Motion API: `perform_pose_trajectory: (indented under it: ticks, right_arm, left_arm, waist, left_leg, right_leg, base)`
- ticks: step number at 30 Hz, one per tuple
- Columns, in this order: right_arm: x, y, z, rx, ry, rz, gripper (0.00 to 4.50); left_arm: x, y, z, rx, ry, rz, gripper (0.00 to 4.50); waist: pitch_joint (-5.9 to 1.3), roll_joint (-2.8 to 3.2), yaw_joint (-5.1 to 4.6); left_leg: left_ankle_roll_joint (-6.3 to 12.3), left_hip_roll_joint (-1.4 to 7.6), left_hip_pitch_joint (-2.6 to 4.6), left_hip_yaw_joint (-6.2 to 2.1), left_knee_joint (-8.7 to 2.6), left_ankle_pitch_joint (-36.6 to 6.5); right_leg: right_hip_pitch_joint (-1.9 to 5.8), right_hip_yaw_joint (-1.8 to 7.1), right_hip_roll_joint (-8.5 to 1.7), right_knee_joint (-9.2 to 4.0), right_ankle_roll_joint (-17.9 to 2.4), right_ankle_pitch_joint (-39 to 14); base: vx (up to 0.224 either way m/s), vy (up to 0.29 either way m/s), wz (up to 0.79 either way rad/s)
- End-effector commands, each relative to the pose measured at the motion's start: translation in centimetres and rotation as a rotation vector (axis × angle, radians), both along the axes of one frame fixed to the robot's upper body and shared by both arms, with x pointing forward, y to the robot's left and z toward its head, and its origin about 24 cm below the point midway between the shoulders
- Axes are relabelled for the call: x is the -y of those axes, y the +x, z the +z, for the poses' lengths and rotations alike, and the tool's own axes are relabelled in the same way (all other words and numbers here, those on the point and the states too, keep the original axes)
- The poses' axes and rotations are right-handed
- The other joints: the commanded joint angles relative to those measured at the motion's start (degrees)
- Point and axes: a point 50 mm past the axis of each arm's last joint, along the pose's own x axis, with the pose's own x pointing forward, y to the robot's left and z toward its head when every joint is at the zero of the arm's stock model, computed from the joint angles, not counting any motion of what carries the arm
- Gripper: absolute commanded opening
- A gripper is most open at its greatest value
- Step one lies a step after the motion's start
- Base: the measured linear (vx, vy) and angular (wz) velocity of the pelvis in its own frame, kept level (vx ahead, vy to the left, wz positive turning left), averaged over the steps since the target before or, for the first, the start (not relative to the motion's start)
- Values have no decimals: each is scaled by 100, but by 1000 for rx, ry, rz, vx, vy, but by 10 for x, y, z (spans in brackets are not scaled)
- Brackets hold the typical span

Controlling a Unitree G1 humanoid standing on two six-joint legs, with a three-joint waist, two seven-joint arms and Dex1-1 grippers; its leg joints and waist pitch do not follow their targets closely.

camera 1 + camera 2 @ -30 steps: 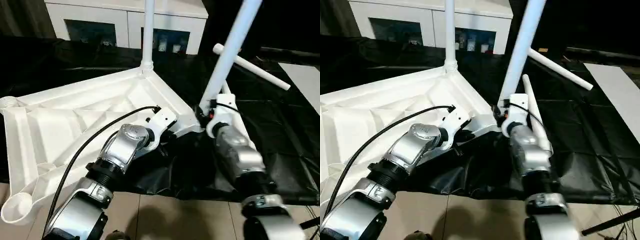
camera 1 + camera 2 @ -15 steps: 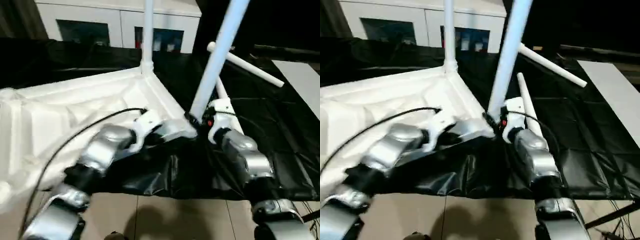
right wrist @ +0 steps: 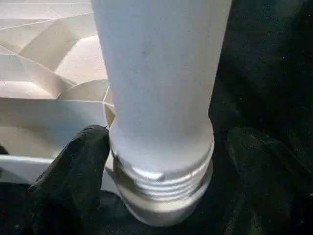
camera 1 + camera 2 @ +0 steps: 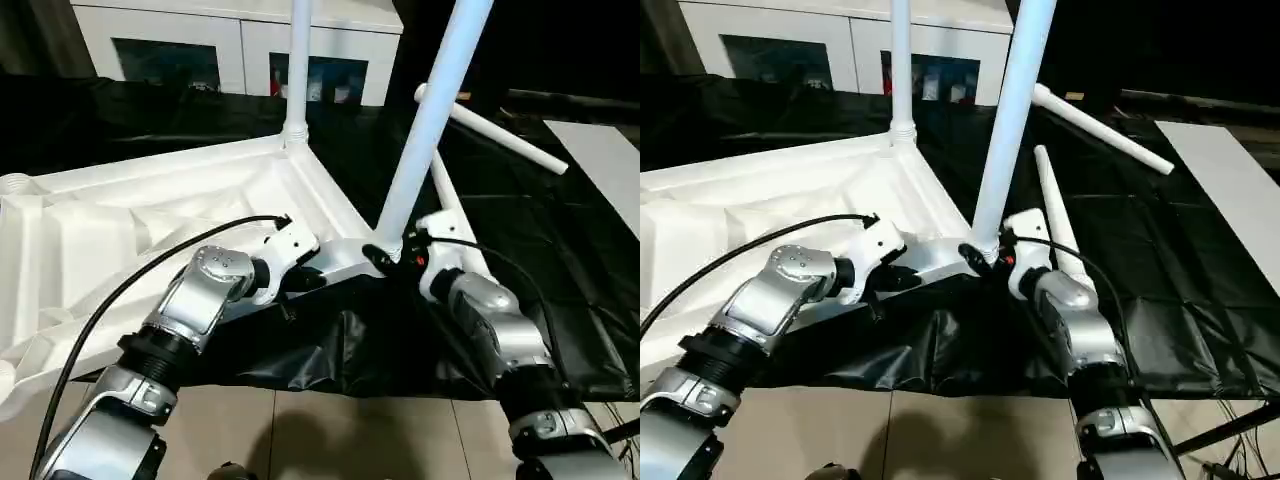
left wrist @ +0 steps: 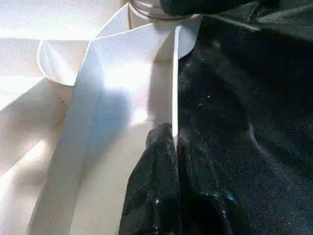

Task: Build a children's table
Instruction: Rotate leg to tighten

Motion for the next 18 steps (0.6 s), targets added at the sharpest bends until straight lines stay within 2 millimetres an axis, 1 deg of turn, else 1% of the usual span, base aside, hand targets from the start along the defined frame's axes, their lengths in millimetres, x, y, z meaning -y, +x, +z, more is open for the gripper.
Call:
perform_pose_trajectory:
  ticks: [1,3,4,5,8,9,12,13,14,15,17,18]
  right_arm:
    - [12,-1,5,-2,24,-12,433]
    - [14,-2,4,-8,23,-8,433]
    - [15,-2,4,-13,26,-3,433]
    - [15,-1,4,-17,31,2,433]
    - [13,0,4,-24,52,13,433]
    - [13,0,4,-26,53,15,433]
    - [10,1,3,-33,60,19,398]
    - [9,1,3,-34,66,24,396]
    - [8,2,2,-34,68,28,396]
    - [8,2,2,-34,70,31,374]
    - [6,2,3,-34,76,38,374]
    - [5,3,3,-35,74,40,355]
  left_arm:
    - [1,2,15,64,-38,-19,0]
    - [1,2,15,63,-39,-22,0]
    - [1,2,15,61,-40,-25,0]
    - [1,2,15,60,-40,-28,0]
    - [1,2,15,61,-38,-29,0]
    - [1,2,15,61,-36,-28,0]
    - [0,2,15,61,-35,-28,0]
    - [0,2,15,61,-34,-27,0]
    - [0,2,15,60,-33,-26,0]
    - [-1,1,15,60,-32,-25,0]
    - [-1,1,14,59,-31,-24,0]
    - [-1,1,14,58,-30,-24,0]
  waist:
    - [-409,-11,27]
    - [-409,-12,30]
    - [-408,-1,29]
    - [-411,-11,28]
    - [-412,-13,27]
    - [-414,-27,29]
    - [-404,-18,33]
    - [-401,-33,29]
    - [-398,-27,27]
    - [-399,-26,25]
    - [-400,-21,26]
    - [-400,-19,25]
  left_leg:
    - [266,123,132,-31,-339,-785]
    - [265,126,127,-33,-337,-779]
    - [257,123,127,-32,-335,-771]
    - [263,118,126,-31,-330,-782]
    - [279,122,121,-34,-327,-786]
    - [282,123,123,-33,-323,-780]
    - [259,123,124,-34,-326,-828]
    - [241,125,123,-35,-327,-870]
    - [216,122,116,-38,-329,-929]
    - [202,123,114,-41,-330,-937]
    - [183,127,125,-41,-329,-946]
    - [178,128,123,-42,-330,-939]
  right_leg:
    - [288,208,-262,-270,-1335,-369]
    - [289,207,-263,-268,-1342,-368]
    - [288,205,-259,-266,-1353,-350]
    - [293,206,-257,-265,-1356,-355]
    - [290,206,-264,-261,-1366,-370]
    - [288,206,-265,-261,-1364,-373]
    - [278,208,-267,-266,-1354,-488]
    - [274,208,-267,-272,-1344,-558]
    - [273,210,-271,-277,-1328,-652]
    - [274,211,-273,-276,-1318,-675]
    - [265,213,-269,-273,-1314,-670]
    - [263,213,-269,-269,-1319,-652]
  base:
    - [0,0,0]
    - [0,0,0]
    - [0,0,0]
    - [0,0,0]
    - [0,0,0]
    - [0,0,0]
    - [0,0,0]
    - [0,0,0]
    - [0,0,0]
    - [0,0,0]
    - [0,0,0]
    - [0,0,0]
